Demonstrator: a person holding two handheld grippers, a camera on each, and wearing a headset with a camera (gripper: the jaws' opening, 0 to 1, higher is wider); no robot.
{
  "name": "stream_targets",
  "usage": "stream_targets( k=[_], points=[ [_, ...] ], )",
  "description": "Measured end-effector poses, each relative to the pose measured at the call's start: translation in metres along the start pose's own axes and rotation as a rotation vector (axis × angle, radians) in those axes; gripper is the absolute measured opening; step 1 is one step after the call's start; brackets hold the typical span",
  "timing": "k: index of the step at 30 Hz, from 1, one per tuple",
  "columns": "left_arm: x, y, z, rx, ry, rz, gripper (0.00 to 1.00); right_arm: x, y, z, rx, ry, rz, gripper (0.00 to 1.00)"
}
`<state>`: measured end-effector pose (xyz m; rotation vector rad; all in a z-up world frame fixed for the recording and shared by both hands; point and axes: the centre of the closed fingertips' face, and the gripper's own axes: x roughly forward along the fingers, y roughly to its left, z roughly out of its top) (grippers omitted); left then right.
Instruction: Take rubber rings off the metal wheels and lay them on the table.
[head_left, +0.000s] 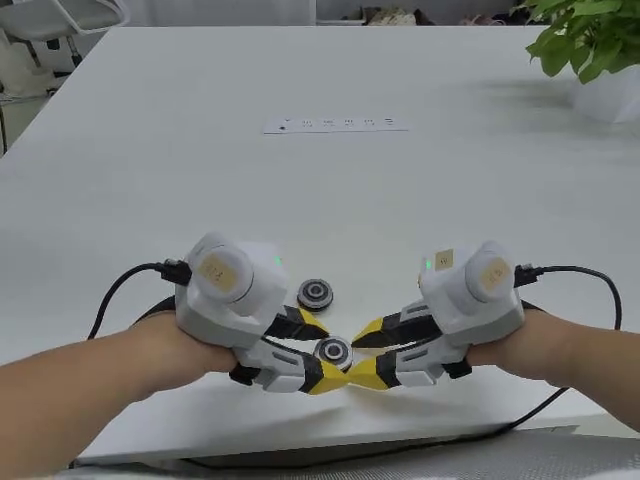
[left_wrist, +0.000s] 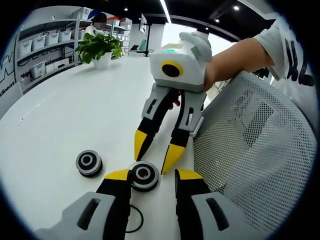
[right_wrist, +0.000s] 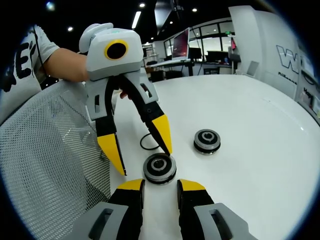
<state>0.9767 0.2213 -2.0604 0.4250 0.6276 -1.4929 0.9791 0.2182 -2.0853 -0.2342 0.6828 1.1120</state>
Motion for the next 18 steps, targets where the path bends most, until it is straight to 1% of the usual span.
stream_targets(
  k=[5,18],
  points=[
    [0.0009,-0.0001,0.0012,-0.004,-0.004,-0.001,0.29,-0.0006,-0.0004,0.0007,0.000,-0.003,-0.003,0.24],
    [0.0011,-0.0008,-0.0004,0.006,0.004,-0.002,0.26,-0.0024,-0.0006,0.0018,-0.001,-0.008,-0.011,0.24]
  ],
)
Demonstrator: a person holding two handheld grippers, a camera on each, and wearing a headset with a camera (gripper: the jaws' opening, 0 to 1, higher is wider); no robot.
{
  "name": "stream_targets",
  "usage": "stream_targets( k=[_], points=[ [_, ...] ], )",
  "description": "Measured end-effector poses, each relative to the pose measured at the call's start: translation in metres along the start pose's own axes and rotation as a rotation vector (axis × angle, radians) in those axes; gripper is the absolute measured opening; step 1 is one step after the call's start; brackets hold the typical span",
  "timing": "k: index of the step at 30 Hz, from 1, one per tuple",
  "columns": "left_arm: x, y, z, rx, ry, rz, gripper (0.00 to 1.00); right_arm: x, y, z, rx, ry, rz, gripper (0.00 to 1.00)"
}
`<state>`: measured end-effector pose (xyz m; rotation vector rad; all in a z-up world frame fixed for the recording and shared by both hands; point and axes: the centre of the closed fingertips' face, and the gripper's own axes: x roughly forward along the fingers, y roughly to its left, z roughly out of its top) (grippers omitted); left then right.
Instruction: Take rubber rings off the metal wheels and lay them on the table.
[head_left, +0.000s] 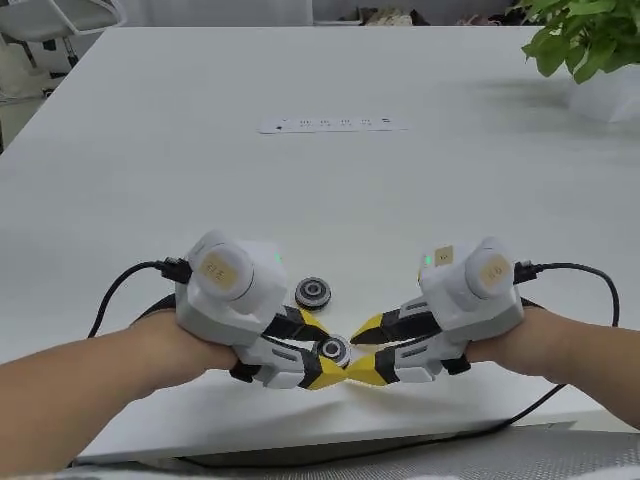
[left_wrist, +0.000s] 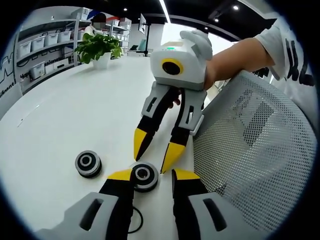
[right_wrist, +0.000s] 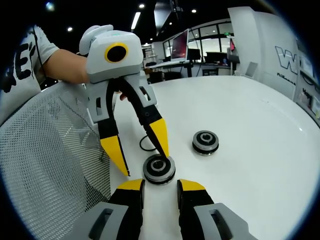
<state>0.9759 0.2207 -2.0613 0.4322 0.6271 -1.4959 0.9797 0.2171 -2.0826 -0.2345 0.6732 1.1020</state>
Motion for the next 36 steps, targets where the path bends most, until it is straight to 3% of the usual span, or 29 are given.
stream_targets(
  k=[13,14,15,23,31,36],
  points=[
    [0.000,0.005,-0.002,-0.047,-0.005,0.013,0.21,-0.002,0.000,0.000,-0.002,-0.001,-0.007,0.23],
    [0.002,0.008,0.000,-0.034,-0.028,0.016,0.20,-0.002,0.000,0.000,-0.004,-0.001,-0.007,0.23],
    [0.000,0.009,-0.007,-0.051,0.000,0.018,0.19,-0.002,0.000,0.000,-0.004,0.001,-0.008,0.23],
    [0.000,0.015,-0.007,-0.052,0.002,0.049,0.14,-0.002,0.002,0.000,-0.007,0.001,-0.005,0.23],
    [0.000,0.013,-0.008,0.022,0.023,0.076,0.12,0.000,0.004,0.000,-0.014,0.008,0.000,0.23],
    [0.001,0.012,-0.007,0.110,0.042,0.103,0.11,0.000,0.004,0.000,-0.016,0.009,0.001,0.23]
  ],
)
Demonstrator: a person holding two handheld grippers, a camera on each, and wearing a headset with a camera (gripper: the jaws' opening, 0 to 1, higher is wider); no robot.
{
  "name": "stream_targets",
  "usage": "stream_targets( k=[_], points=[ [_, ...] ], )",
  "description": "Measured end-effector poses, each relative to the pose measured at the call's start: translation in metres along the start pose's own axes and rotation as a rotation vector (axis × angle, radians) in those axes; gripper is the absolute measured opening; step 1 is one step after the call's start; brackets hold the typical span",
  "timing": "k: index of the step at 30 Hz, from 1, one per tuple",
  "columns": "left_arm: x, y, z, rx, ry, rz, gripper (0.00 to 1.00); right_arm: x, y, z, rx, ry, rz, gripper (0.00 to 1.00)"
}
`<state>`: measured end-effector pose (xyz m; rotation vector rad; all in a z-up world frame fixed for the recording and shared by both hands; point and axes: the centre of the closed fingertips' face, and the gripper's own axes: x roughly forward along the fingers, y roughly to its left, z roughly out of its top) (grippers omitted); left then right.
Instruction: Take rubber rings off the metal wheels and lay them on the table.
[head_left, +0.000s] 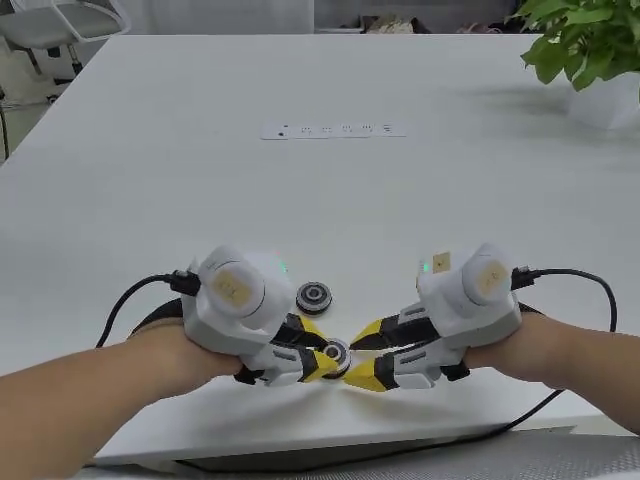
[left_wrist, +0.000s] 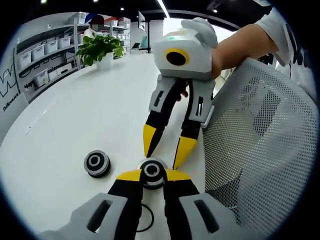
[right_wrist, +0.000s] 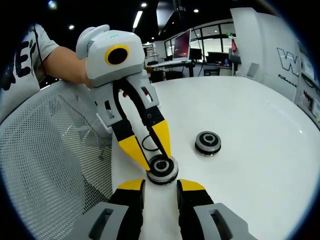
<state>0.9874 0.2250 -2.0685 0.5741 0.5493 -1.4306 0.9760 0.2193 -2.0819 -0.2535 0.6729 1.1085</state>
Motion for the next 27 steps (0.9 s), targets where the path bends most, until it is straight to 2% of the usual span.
stream_targets(
  k=[7,19,26,27],
  points=[
    [0.0005,-0.0007,0.0021,-0.033,-0.007,0.006,0.10,0.0010,0.0002,0.0002,-0.004,0.000,-0.001,0.23],
    [0.0018,-0.0012,0.0029,-0.038,-0.011,0.020,0.08,0.0043,-0.0025,0.0028,-0.007,-0.012,-0.012,0.23],
    [0.0016,-0.0021,0.0027,-0.041,-0.013,0.025,0.08,0.0087,-0.0015,0.0033,-0.026,-0.008,-0.014,0.23],
    [0.0016,-0.0020,0.0026,-0.043,-0.013,0.025,0.08,0.0086,-0.0012,0.0035,-0.050,-0.005,-0.014,0.23]
  ],
)
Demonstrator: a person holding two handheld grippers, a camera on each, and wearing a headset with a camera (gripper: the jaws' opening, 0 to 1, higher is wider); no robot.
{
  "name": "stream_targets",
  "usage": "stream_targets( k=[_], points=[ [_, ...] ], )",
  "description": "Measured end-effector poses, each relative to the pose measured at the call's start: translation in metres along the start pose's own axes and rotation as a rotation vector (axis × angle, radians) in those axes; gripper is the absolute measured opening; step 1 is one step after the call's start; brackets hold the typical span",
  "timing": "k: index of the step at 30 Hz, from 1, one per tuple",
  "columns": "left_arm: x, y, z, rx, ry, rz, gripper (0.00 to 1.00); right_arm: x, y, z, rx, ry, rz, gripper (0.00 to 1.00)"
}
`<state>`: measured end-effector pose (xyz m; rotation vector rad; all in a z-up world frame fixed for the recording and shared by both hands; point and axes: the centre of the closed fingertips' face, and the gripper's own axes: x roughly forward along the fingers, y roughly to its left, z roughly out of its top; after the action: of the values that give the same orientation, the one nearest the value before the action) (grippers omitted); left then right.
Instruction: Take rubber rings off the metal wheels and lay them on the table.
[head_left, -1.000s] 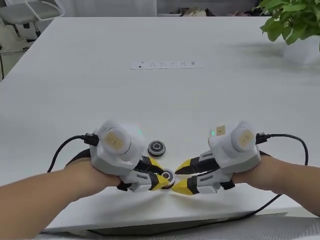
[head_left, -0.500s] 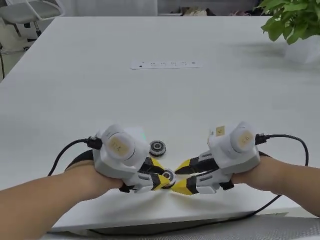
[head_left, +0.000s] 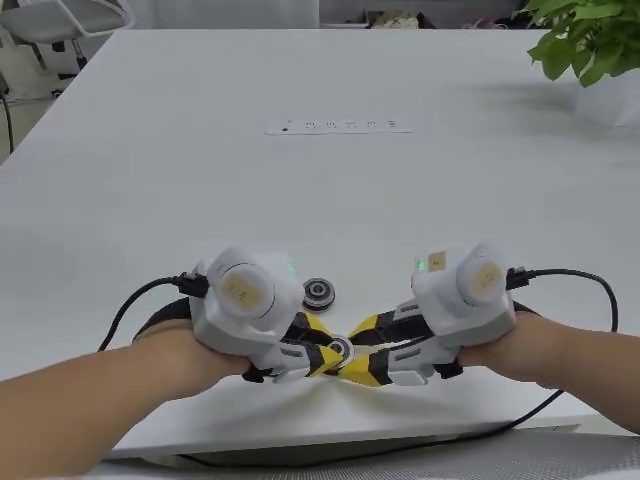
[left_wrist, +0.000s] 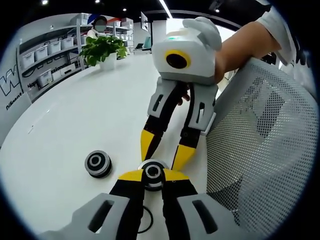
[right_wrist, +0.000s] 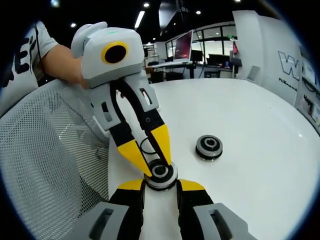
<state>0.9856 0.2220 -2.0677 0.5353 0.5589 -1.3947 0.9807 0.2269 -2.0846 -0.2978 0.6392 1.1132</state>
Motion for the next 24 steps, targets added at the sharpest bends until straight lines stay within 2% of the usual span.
stream_targets(
  k=[9,19,24],
  points=[
    [-0.0001,-0.0001,-0.0004,-0.008,-0.004,0.003,0.08,-0.0033,-0.0008,-0.0052,0.033,0.002,0.000,0.20],
    [0.0002,0.0009,-0.0005,-0.012,-0.008,0.012,0.08,-0.0063,-0.0006,-0.0088,0.047,0.014,-0.003,0.13],
    [0.0003,0.0014,-0.0007,-0.014,-0.008,0.015,0.08,-0.0058,-0.0013,-0.0085,0.047,0.021,-0.003,0.13]
  ],
)
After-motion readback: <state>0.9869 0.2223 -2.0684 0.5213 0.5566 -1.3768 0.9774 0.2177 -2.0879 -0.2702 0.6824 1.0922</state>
